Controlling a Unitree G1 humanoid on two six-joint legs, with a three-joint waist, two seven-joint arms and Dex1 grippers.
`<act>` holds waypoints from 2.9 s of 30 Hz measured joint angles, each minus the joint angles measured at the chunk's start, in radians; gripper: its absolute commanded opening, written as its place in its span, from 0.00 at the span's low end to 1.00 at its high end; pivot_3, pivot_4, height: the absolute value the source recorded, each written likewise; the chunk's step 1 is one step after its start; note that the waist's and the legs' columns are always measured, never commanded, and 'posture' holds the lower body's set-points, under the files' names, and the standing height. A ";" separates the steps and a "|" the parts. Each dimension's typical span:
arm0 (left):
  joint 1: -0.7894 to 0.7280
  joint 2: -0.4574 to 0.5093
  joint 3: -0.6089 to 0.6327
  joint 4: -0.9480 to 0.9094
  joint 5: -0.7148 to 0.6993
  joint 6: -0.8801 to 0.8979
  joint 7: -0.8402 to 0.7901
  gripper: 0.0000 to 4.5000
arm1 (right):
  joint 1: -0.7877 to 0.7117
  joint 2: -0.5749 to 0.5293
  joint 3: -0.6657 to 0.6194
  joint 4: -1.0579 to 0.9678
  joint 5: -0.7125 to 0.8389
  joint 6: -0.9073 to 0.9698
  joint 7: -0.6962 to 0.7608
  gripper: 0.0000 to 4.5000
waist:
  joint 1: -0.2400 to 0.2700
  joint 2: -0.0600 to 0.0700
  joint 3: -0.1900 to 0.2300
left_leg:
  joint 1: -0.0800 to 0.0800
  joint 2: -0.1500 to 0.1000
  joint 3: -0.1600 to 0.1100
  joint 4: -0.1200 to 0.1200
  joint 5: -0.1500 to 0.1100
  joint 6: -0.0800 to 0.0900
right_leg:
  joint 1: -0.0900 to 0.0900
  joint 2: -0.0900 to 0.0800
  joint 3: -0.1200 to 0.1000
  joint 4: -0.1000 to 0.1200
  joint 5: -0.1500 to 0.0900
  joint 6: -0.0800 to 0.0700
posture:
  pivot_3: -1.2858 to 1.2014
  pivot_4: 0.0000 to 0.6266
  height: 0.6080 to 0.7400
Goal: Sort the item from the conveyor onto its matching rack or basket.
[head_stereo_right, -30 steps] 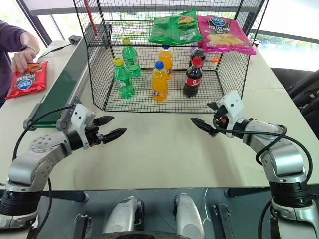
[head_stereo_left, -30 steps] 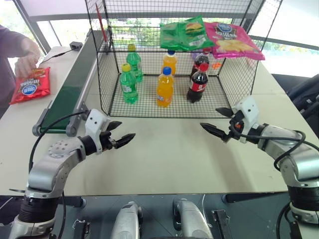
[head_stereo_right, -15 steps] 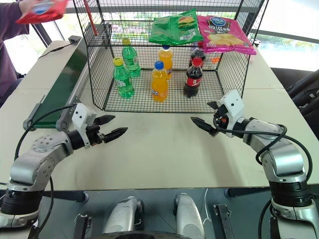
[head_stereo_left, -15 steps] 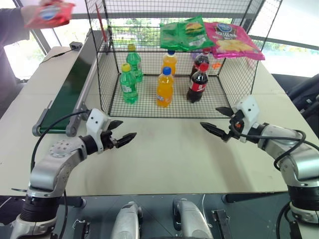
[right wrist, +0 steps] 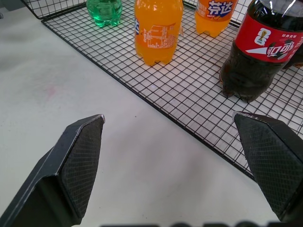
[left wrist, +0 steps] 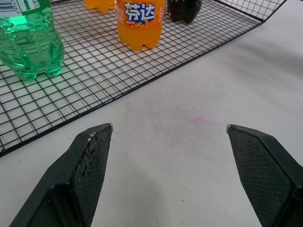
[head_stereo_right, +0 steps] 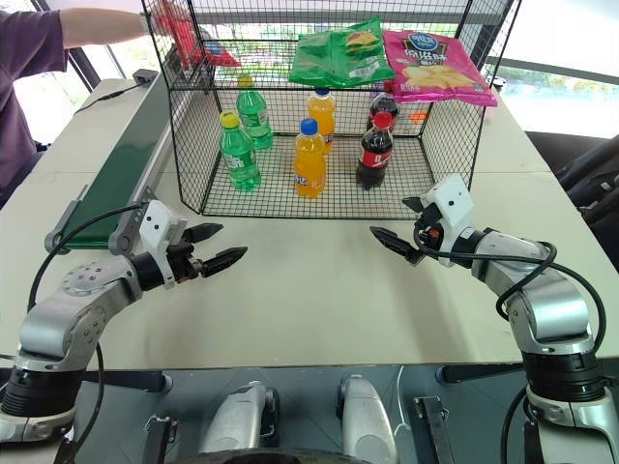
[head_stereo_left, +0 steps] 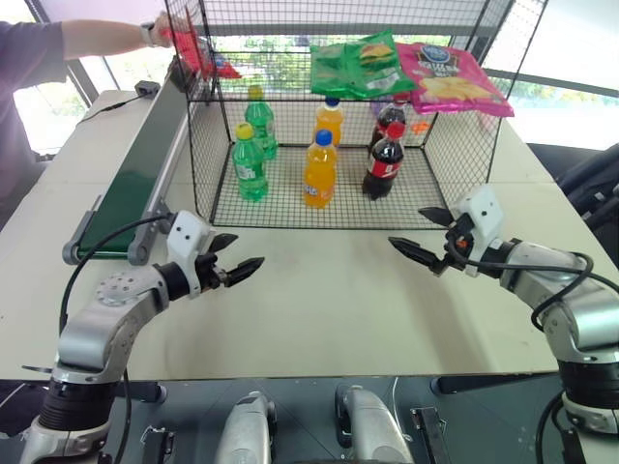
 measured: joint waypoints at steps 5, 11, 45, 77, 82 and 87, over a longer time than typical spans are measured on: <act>0.000 0.000 0.000 0.000 0.000 -0.001 0.000 0.90 | 0.000 0.000 0.000 0.000 -0.004 0.000 -0.001 1.00 | 0.000 0.000 0.000 | 0.000 0.000 0.000 0.000 0.000 0.000 | 0.000 0.000 0.000 0.000 0.000 0.000 | 0.52 0.24 1.00; 0.000 0.000 0.000 0.000 0.003 -0.005 -0.003 0.90 | 0.000 0.000 0.000 0.000 -0.007 0.000 0.000 1.00 | 0.000 0.000 0.000 | 0.000 0.000 0.000 0.000 0.000 0.000 | 0.000 0.000 0.000 0.000 0.000 0.000 | 0.52 0.24 1.00; 0.377 0.524 0.368 0.022 0.464 -0.418 -0.135 0.90 | -0.158 -0.165 -0.013 -0.151 0.267 0.227 0.178 1.00 | 0.001 0.001 0.001 | -0.006 0.002 0.007 -0.004 -0.001 -0.001 | -0.013 -0.004 0.000 0.000 0.001 -0.001 | 0.52 0.24 1.00; -0.078 0.591 -0.037 0.591 0.975 -0.874 0.196 0.90 | -0.105 -0.092 0.004 -0.285 0.317 0.270 0.019 1.00 | 0.000 0.001 0.000 | -0.005 0.002 0.010 0.000 0.000 0.000 | -0.015 -0.004 0.000 0.010 0.002 -0.002 | 0.52 0.24 1.00; -0.103 0.591 -0.063 0.613 0.999 -0.868 0.203 0.90 | -0.105 -0.092 0.002 -0.285 0.316 0.269 0.017 1.00 | 0.002 0.001 0.000 | -0.001 0.003 0.010 0.000 0.000 0.000 | -0.012 -0.004 0.000 0.012 0.001 -0.002 | 0.52 0.24 1.00; -0.160 0.564 -0.116 0.650 1.018 -0.861 0.204 0.53 | -0.106 -0.093 0.001 -0.284 0.311 0.268 0.016 1.00 | 0.002 0.001 0.000 | 0.000 0.003 0.010 0.000 0.000 0.000 | -0.012 -0.004 0.000 0.012 0.001 -0.002 | 0.52 0.24 1.00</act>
